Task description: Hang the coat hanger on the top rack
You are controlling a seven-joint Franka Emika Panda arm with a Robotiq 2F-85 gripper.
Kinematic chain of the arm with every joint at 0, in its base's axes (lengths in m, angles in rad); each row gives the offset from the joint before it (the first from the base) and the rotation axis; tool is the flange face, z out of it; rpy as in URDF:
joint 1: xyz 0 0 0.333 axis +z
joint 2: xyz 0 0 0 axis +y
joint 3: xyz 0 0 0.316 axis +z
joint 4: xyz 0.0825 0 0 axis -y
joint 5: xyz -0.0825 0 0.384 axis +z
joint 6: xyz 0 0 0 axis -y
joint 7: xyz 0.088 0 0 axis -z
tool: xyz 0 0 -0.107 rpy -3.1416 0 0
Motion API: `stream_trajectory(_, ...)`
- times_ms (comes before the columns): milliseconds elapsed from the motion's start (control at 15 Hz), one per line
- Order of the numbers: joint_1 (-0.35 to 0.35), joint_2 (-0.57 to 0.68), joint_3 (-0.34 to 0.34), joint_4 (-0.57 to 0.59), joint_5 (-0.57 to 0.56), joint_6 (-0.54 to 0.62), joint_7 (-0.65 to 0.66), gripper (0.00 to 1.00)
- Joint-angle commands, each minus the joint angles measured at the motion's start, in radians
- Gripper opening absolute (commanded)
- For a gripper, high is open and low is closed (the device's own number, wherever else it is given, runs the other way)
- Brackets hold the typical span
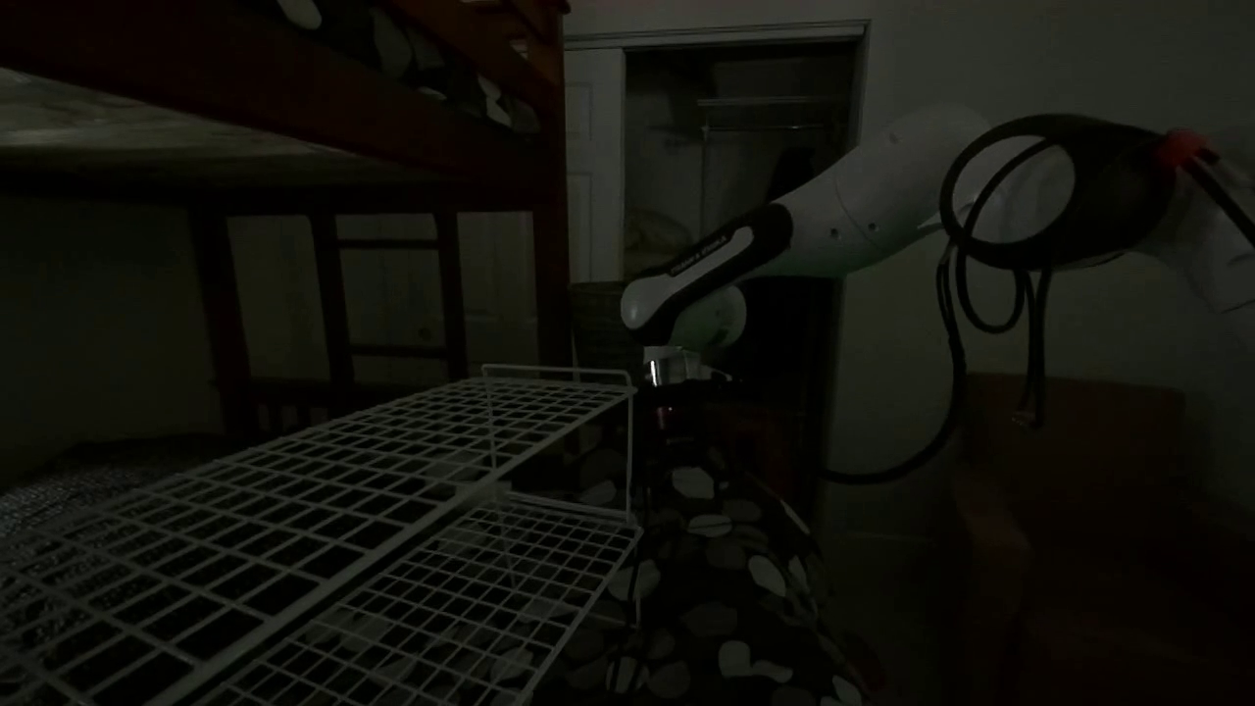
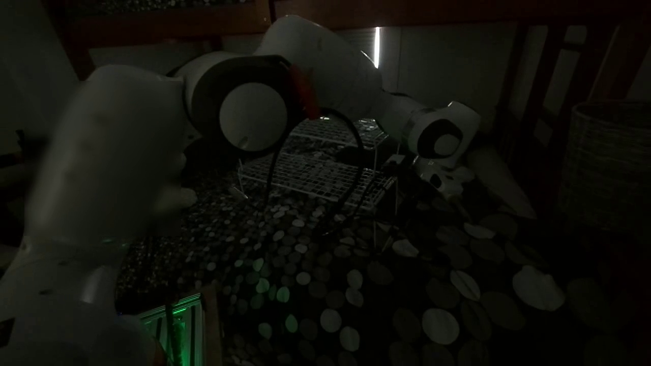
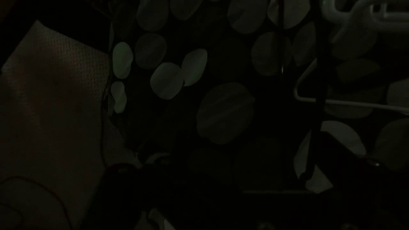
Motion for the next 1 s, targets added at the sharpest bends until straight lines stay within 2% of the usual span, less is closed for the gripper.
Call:
stream_trajectory(0, -0.001, 0.08, -0.01, 0.096, 0.045, -0.061, -0.022, 1.0)
stream_trajectory(67, -0.003, 0.095, -0.009, 0.111, 0.055, -0.067, -0.02, 1.0)
stream_trajectory(133, -0.004, 0.109, -0.008, 0.126, 0.066, -0.07, -0.02, 0.95)
stream_trajectory(267, -0.009, 0.135, -0.006, 0.153, 0.089, -0.071, -0.021, 0.71)
stream_trajectory(333, -0.01, 0.146, -0.005, 0.166, 0.098, -0.069, -0.021, 0.68)
stream_trajectory(400, -0.013, 0.158, -0.004, 0.18, 0.109, -0.072, -0.022, 0.61)
stream_trajectory(600, -0.014, 0.189, -0.002, 0.217, 0.13, -0.075, -0.018, 0.36)
stream_trajectory(933, -0.027, 0.203, -0.004, 0.25, 0.149, -0.086, -0.025, 0.0)
